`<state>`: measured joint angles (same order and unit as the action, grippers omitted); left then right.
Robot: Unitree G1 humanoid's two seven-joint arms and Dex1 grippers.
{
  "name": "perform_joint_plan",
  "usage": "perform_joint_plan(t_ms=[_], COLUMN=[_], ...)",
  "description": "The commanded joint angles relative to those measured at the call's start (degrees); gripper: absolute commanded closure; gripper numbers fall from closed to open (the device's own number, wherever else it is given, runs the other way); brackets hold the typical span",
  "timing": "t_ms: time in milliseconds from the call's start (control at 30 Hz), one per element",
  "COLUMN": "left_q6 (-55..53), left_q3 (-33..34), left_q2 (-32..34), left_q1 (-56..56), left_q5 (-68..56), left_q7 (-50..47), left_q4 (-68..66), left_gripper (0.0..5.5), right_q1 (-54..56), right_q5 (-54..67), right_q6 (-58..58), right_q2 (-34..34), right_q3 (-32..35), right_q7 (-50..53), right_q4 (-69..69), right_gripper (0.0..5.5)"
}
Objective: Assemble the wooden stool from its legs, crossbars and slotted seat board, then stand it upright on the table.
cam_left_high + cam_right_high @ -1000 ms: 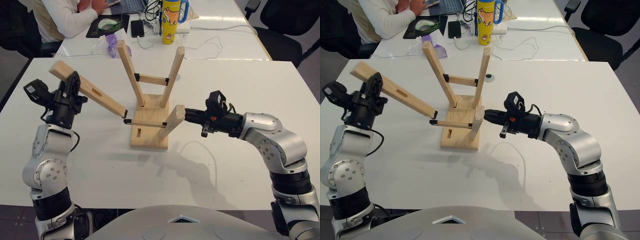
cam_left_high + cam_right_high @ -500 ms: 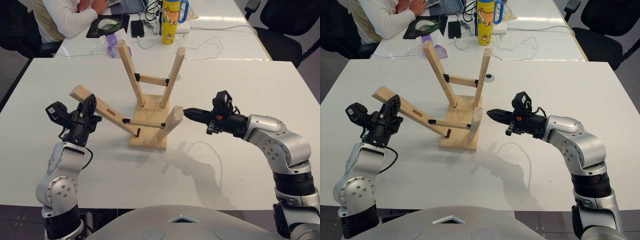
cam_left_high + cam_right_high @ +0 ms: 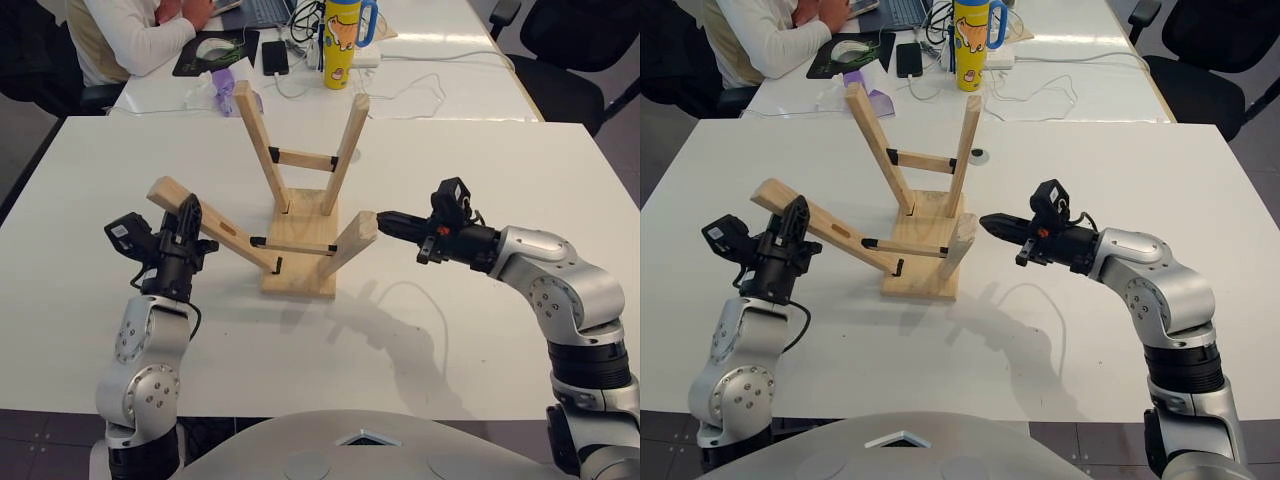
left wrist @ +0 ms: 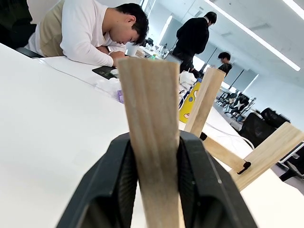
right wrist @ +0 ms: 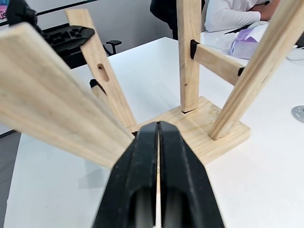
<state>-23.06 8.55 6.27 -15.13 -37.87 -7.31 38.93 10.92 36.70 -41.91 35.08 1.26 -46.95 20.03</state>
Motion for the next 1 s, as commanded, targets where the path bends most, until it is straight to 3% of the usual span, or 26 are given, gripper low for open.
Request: perform_joint_plan(t_ms=[33,433,600,767,900,1000], left_q6=[-1.08,2.47,5.10,6.84,7.44,7.54], left_q3=[-0.58,-11.01,-9.18,-8.17,-8.29,-8.35], left_q2=[-1.14,2.56,0.63,0.06,0.21,0.20], left_q1=[-3.01,-6.72,-9.01,-10.41,-10.67,-10.52], left_q5=[3.72,19.98,19.39,19.08,19.72,19.97], left_q7=[-2.31,1.26,2.18,3.89,4.81,5.09], left_q4=[0.17,2.57,0.77,-0.81,-1.53,-1.77], left_gripper=[4.47,4.47,4.47,4.47,4.47,4.47], right_q1=[0.90,4.63,2.12,2.87,4.88,3.76], right_q5=[-0.16,7.07,10.06,19.18,22.53,21.21], right_q6=[0.08,-3.89,-5.27,-9.96,-12.14,-11.28], right_q2=[0.19,0.25,1.03,4.52,9.02,11.88], right_q3=[0.72,5.03,6.79,13.87,15.31,12.48], right_q7=[0.67,-0.25,-0.70,-4.36,-9.44,-14.18], right_q4=[-0.32,0.21,1.54,-1.37,-3.13,0.01], right_gripper=[5.50,5.50,5.50,5.50,4.93,4.52])
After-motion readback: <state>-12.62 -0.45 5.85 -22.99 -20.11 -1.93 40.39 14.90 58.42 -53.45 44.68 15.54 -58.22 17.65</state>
